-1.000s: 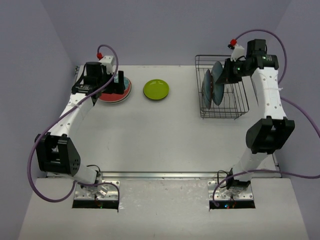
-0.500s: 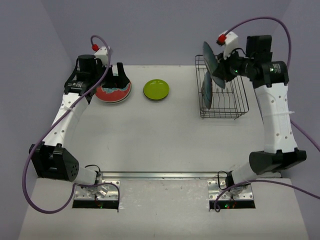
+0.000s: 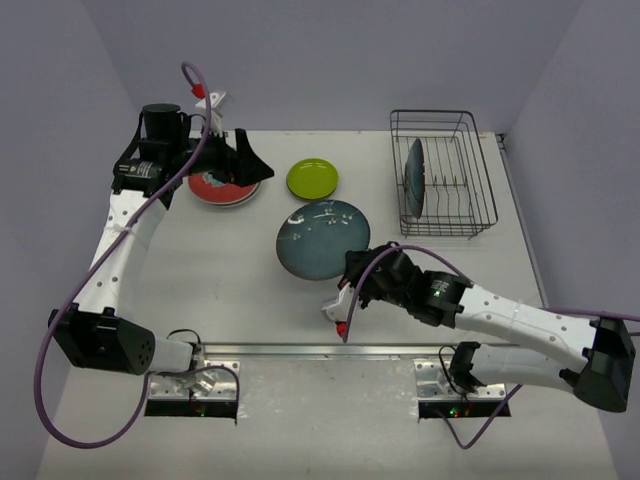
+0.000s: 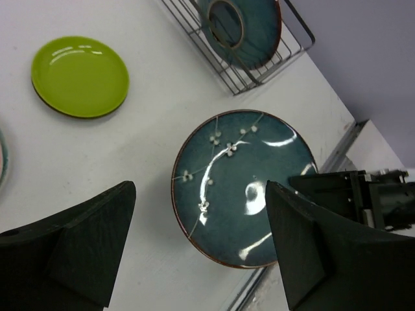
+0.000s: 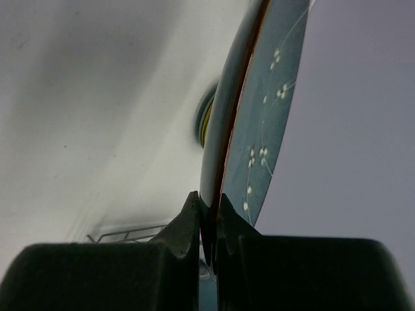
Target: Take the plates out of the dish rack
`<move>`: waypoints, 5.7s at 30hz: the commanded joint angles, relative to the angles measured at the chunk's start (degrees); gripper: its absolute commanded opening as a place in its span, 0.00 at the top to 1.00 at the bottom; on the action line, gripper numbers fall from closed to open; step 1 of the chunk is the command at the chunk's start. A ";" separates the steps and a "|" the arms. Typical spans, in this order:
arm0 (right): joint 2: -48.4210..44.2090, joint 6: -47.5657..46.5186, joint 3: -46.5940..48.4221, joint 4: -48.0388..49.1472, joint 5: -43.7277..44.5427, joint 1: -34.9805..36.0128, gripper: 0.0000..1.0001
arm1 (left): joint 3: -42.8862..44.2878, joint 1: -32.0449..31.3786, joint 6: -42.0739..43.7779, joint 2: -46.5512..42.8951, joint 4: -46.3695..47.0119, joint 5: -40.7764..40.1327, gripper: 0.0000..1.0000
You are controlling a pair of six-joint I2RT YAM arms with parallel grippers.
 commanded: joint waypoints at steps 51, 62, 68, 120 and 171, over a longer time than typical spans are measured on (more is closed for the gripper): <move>5.63 -26.95 -12.49 69.06 6.04 7.26 1.00 | -9.05 -4.22 21.17 7.49 -14.81 21.24 1.00; 3.68 -20.44 -13.48 62.43 14.98 6.40 0.05 | -3.12 13.69 7.53 15.13 -2.53 20.66 1.00; 3.13 -5.06 -4.74 45.55 22.58 3.88 0.01 | 1.54 21.26 -9.54 22.78 12.84 15.76 1.00; 20.83 83.48 41.68 -27.14 -12.59 -46.61 0.05 | -6.83 11.99 14.57 17.84 32.94 -59.79 0.10; 30.56 87.96 62.22 -23.83 -38.80 -63.47 1.00 | -13.35 4.41 0.89 -3.88 11.00 -16.15 0.02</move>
